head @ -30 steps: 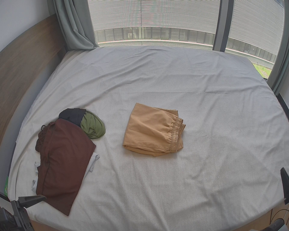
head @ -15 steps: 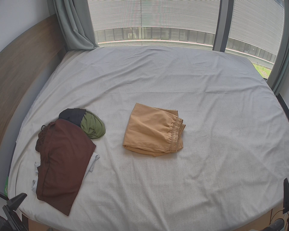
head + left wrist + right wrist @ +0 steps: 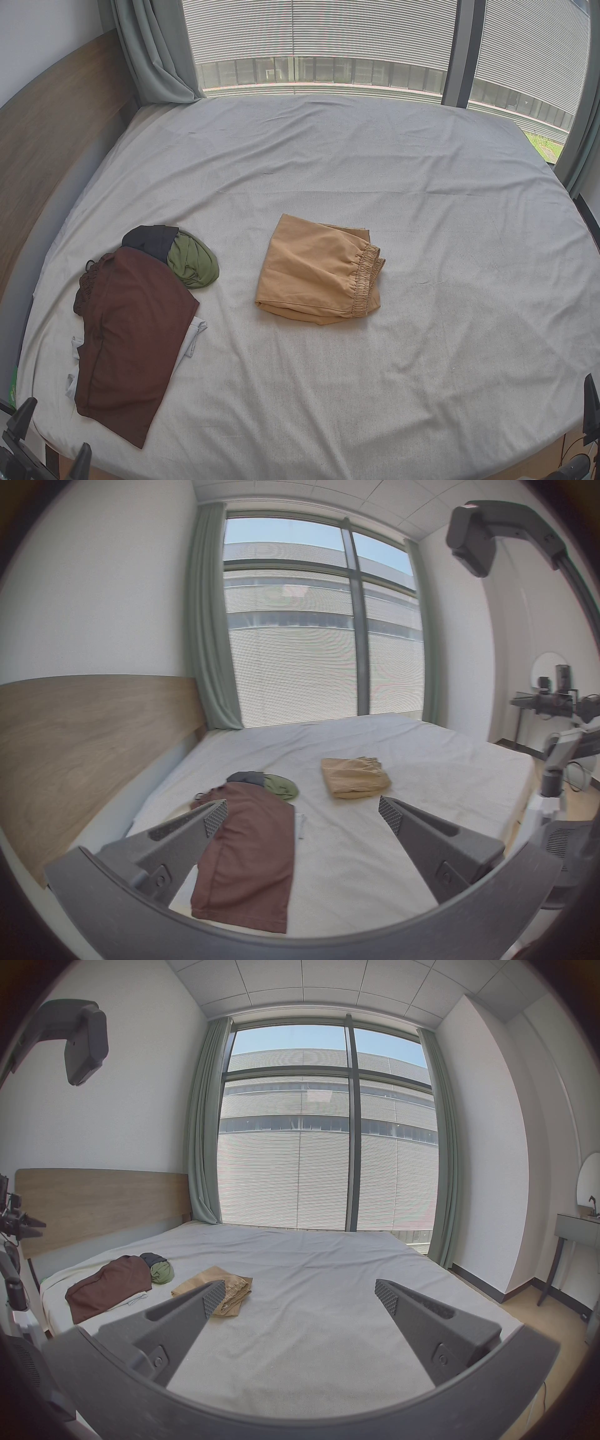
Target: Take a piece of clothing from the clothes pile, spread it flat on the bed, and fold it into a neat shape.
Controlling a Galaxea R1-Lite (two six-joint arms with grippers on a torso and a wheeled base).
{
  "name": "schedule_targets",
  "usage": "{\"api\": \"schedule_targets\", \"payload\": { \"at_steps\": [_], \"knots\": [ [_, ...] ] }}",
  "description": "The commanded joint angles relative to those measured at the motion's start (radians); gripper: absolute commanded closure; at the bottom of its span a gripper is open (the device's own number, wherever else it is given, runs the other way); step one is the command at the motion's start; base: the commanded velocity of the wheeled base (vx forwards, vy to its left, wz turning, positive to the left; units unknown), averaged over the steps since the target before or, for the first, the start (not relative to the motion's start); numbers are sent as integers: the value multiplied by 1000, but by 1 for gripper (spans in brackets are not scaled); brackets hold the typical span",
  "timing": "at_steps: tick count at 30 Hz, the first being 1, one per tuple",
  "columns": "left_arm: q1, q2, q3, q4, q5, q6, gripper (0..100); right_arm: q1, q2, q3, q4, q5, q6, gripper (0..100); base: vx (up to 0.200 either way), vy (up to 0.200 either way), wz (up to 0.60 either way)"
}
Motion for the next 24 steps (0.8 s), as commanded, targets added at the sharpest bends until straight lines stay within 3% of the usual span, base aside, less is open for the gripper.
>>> {"api": "schedule_targets", "payload": {
  "at_steps": [1,4,14,17,24],
  "knots": [
    [6,-27,18,-3,80,-11,0,0,5,18,25,-12,-6,0,0,0,0],
    [6,-27,18,-3,129,-48,0,0,5,18,47,-38,-3,0,0,0,0],
    [5,-27,18,-3,173,-96,0,-1,3,18,157,-40,0,0,0,0,0],
    [5,-25,15,94,262,-94,0,2,3,18,197,-36,2,0,0,0,0],
    [5,-27,16,72,249,-91,0,3,3,18,199,-30,0,0,0,0,0]
  ]
}}
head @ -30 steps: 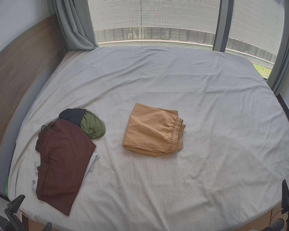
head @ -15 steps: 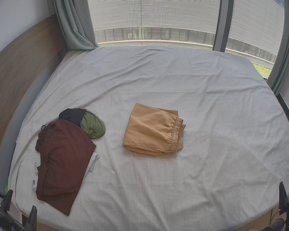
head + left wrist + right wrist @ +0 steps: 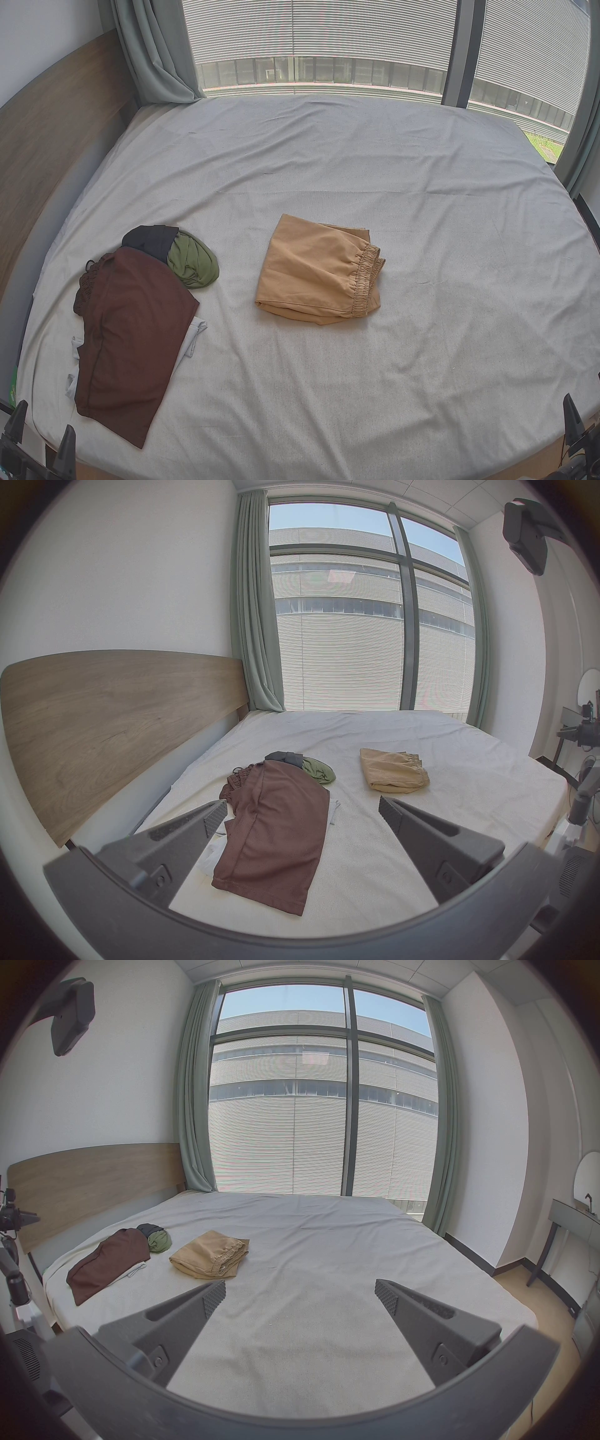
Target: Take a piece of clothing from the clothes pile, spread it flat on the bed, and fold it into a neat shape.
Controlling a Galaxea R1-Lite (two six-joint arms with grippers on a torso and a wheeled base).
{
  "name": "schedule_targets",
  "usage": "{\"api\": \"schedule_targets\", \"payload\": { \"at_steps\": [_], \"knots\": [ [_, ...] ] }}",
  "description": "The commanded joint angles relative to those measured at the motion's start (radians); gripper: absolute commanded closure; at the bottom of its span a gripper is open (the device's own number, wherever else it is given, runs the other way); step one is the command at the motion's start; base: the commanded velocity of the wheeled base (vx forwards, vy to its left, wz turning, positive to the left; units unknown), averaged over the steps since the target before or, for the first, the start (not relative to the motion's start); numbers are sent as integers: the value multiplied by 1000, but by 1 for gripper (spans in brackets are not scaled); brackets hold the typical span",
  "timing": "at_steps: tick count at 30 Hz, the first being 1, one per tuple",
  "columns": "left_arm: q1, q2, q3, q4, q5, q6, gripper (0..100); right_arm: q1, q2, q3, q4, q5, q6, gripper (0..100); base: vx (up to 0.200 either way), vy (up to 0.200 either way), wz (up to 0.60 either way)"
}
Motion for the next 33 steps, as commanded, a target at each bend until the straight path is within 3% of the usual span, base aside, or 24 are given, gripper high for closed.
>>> {"api": "schedule_targets", "payload": {
  "at_steps": [1,3,9,20,24,27,33],
  "knots": [
    [0,-14,16,1,-2,0,0,34,-16,16,7,19,-1,0,0,0,0],
    [0,-14,16,1,-1,1,0,70,-53,16,5,25,-3,0,0,0,0],
    [0,-14,16,1,-2,4,0,53,-68,18,2,18,1,0,0,0,0],
    [0,-14,16,1,-2,9,0,47,-68,18,8,11,-122,0,0,0,0],
    [0,-14,16,1,-1,12,0,51,-68,18,10,19,-108,0,0,0,0],
    [0,-14,16,1,-1,14,0,53,-68,12,92,8,40,0,0,0,0],
    [-1,-14,16,1,-4,21,0,54,-68,16,77,-7,25,0,0,0,0]
  ]
}}
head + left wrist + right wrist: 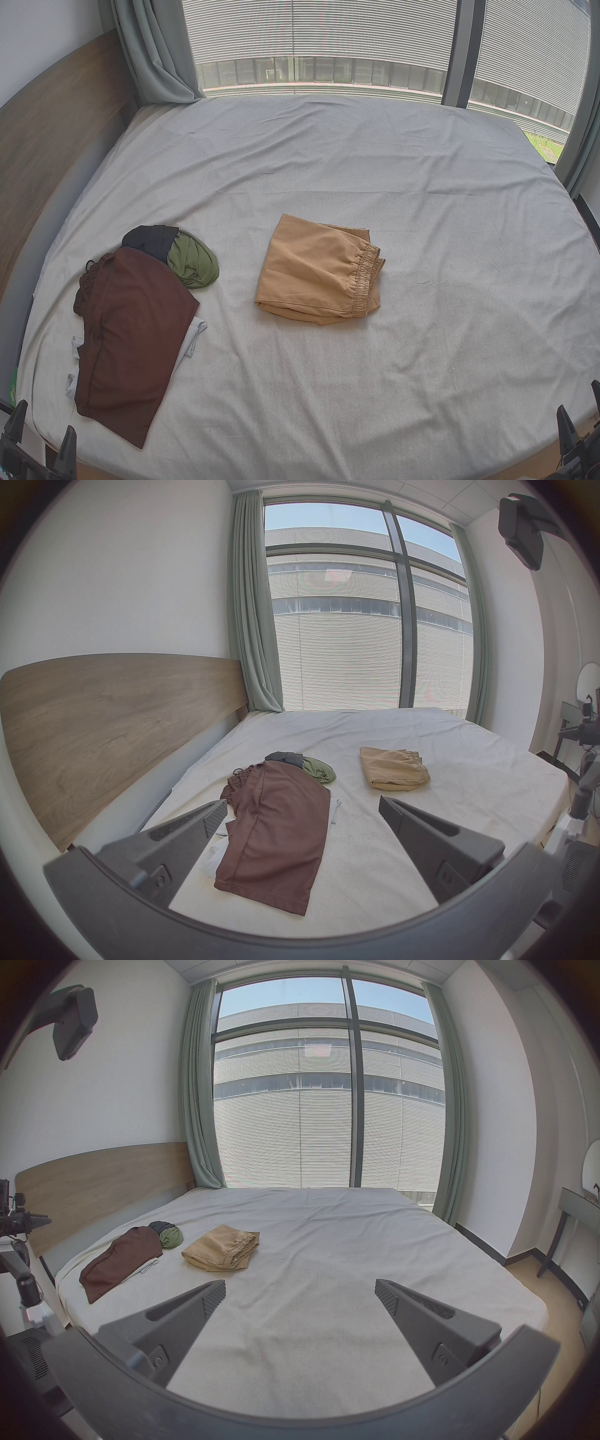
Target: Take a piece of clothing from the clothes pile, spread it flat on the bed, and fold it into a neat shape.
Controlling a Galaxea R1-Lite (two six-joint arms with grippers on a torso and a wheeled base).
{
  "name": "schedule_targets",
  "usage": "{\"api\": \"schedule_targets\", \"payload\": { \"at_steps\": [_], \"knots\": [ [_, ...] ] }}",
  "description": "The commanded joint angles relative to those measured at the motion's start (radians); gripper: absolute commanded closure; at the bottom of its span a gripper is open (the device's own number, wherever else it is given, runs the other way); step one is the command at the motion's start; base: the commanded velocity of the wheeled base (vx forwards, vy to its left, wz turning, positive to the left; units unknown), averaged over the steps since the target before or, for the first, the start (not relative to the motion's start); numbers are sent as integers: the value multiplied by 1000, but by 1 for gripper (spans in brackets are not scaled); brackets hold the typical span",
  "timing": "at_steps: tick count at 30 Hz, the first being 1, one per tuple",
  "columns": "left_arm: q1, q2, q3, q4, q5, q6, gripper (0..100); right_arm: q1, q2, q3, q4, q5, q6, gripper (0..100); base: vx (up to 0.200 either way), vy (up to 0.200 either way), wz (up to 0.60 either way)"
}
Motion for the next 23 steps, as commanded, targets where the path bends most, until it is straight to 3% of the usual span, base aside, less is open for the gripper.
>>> {"api": "schedule_targets", "payload": {
  "at_steps": [1,23],
  "knots": [
    [-1,-15,16,0,0,2,0,3,-14,16,-9,-6,-6,0,0,0,0],
    [0,-15,16,0,3,-14,0,0,-14,16,-9,-7,0,0,0,0,0]
  ]
}}
